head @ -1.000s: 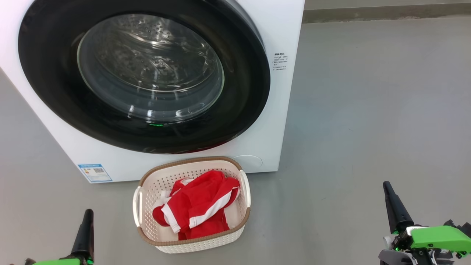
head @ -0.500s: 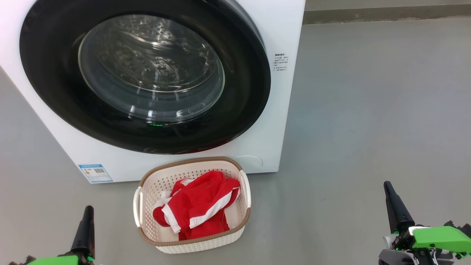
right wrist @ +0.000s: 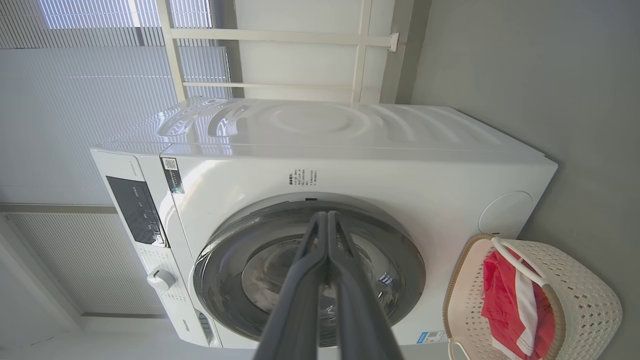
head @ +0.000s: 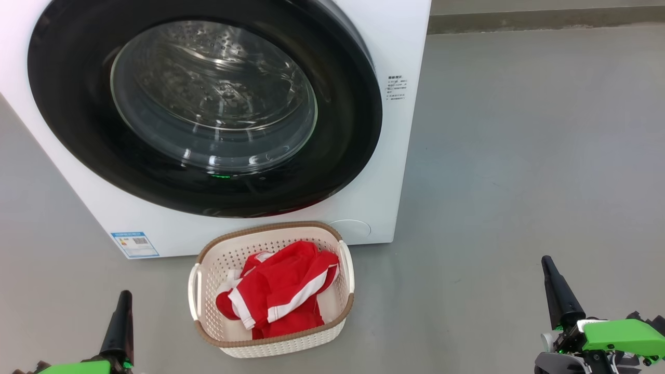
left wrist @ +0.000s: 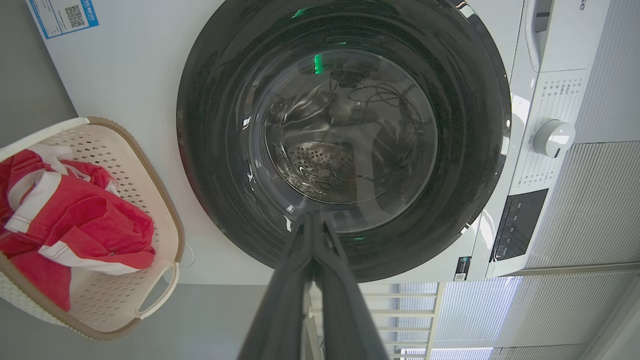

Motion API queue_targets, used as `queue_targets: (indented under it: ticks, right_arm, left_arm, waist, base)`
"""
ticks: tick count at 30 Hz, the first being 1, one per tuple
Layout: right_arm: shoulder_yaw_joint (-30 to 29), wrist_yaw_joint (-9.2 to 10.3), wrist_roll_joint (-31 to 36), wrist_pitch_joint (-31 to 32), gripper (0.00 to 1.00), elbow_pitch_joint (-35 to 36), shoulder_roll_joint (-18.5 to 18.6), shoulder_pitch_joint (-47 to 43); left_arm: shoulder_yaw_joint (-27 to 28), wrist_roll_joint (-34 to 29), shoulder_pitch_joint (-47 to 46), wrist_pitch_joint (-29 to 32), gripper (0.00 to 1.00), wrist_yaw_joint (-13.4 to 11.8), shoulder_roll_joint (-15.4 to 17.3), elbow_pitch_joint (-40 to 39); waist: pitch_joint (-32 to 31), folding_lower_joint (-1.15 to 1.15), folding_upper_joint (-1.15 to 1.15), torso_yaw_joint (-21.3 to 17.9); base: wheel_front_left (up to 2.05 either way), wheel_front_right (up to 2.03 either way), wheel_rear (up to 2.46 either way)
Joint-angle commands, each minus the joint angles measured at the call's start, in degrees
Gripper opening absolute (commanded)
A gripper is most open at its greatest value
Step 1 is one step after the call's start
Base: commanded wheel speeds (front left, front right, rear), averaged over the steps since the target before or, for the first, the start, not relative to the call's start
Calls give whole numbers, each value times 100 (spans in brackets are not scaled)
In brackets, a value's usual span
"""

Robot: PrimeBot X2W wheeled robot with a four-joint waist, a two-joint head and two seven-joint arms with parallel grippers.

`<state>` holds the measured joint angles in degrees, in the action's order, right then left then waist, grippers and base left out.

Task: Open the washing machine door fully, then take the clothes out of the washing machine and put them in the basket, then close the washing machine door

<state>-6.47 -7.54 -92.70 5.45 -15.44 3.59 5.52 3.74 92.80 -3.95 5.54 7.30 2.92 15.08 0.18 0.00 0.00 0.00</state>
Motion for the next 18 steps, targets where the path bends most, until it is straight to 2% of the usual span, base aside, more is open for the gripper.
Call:
queue_targets:
  ticks: [1,18]
  right_arm:
    - [93,5,-28,24,0,147,1,57]
    - [71,5,-10,42,0,146,-14,59]
  left_arm:
    - [205,-3,-217,36,0,19,51,-105]
    - [222,-17,-219,49,0,19,39,-105]
  waist:
    - [0,0,0,0]
    - [0,0,0,0]
  base:
    - [0,0,0]
    - [0,0,0]
